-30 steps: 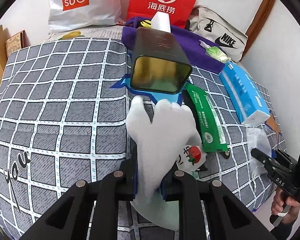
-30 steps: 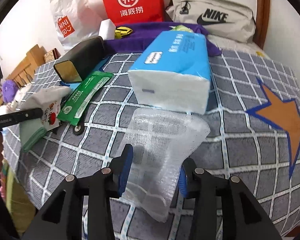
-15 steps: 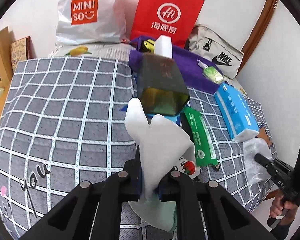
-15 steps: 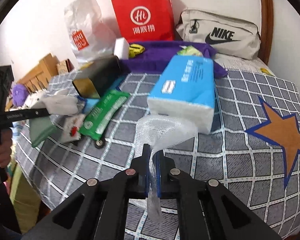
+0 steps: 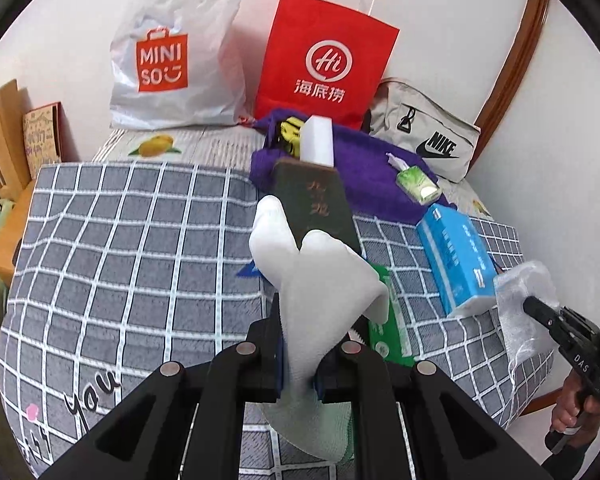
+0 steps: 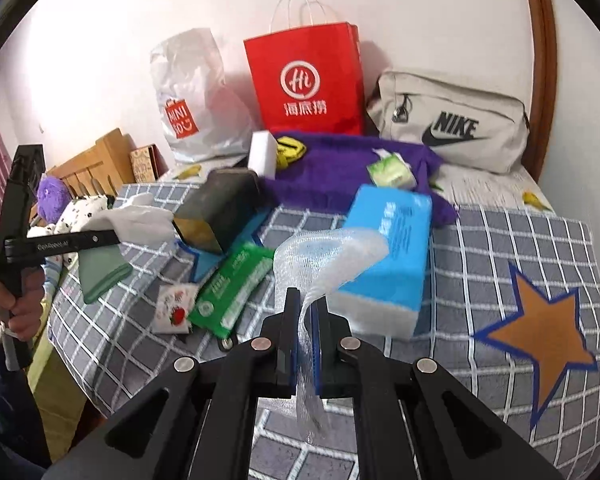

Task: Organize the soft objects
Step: 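Lift the glove with the left tool while the right tool lifts the bag toward the towel, then lower the glove onto the towel and open the left tool while the right tool releases the bag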

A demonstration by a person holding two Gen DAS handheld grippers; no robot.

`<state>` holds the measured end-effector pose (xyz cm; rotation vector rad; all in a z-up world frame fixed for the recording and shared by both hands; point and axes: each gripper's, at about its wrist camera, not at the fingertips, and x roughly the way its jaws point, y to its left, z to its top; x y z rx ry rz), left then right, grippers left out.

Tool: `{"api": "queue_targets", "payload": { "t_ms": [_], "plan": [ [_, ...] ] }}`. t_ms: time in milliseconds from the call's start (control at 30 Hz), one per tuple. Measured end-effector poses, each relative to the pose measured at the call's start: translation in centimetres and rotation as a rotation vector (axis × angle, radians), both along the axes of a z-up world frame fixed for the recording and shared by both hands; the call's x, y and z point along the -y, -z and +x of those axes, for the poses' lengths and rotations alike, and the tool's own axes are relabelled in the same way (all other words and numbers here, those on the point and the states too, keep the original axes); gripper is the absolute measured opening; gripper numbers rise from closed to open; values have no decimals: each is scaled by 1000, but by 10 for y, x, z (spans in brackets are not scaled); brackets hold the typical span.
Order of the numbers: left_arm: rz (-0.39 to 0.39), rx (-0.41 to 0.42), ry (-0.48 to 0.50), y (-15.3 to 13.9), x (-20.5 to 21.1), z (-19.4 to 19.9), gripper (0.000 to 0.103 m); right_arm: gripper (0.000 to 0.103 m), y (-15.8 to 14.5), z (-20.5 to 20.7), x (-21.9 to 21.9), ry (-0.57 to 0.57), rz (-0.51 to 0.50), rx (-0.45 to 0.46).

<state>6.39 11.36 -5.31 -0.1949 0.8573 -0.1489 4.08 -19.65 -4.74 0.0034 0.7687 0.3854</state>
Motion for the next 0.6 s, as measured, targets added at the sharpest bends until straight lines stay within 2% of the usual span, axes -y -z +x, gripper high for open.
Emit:
{"api": "queue_targets", "payload": {
  "t_ms": [267, 600],
  "plan": [
    [20, 22, -10, -23, 5, 20, 11, 6, -23, 29, -6, -17, 15, 48],
    [48, 43, 1, -38, 22, 58, 11, 6, -40, 80, -4, -8, 10, 75]
  ]
}}
